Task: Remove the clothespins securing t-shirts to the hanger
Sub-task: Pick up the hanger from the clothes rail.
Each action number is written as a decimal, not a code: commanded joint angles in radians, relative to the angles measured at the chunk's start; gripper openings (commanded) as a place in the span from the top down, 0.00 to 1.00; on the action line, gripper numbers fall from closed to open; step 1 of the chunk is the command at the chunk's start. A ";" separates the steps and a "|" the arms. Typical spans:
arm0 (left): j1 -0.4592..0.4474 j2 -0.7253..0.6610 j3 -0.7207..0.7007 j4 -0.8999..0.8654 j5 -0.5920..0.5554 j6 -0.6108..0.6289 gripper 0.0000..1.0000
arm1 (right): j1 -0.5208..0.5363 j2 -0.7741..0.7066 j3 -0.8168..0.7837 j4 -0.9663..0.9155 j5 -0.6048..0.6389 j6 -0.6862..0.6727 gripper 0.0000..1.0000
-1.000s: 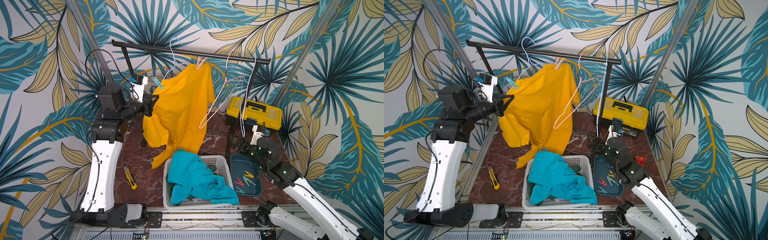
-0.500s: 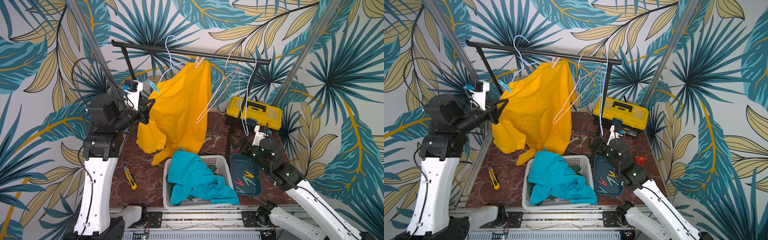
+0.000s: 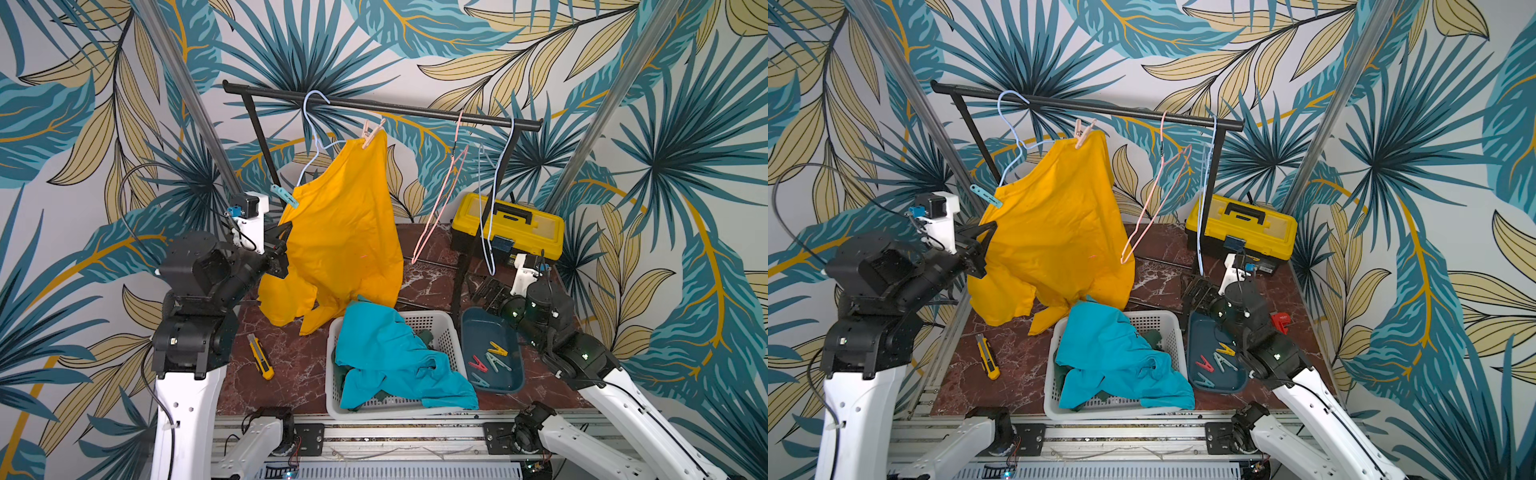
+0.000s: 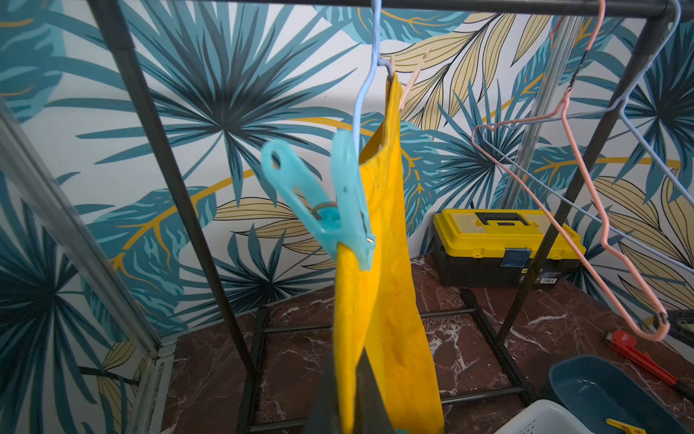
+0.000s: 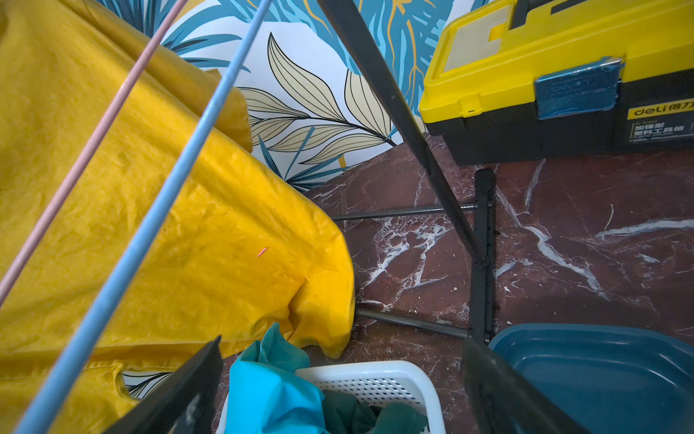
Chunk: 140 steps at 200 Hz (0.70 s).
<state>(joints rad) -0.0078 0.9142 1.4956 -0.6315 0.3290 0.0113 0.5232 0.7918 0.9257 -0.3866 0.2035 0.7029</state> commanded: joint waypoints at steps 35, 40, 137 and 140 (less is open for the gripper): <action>0.000 -0.085 0.111 -0.025 -0.108 -0.031 1.00 | -0.004 -0.025 -0.010 -0.006 -0.030 0.026 0.00; -0.003 -0.088 0.123 -0.033 -0.107 -0.030 1.00 | -0.003 -0.028 -0.010 -0.006 -0.027 0.026 0.00; -0.064 -0.184 0.216 -0.122 -0.166 0.003 1.00 | -0.003 -0.098 -0.023 -0.054 -0.024 0.058 0.01; -0.065 -0.183 0.223 -0.123 -0.162 0.000 1.00 | -0.003 -0.102 -0.026 -0.055 -0.023 0.058 0.00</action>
<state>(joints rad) -0.0582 0.7410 1.6497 -0.8017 0.1772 0.0143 0.5232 0.7132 0.9253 -0.4038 0.1806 0.7448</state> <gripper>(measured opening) 0.065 0.994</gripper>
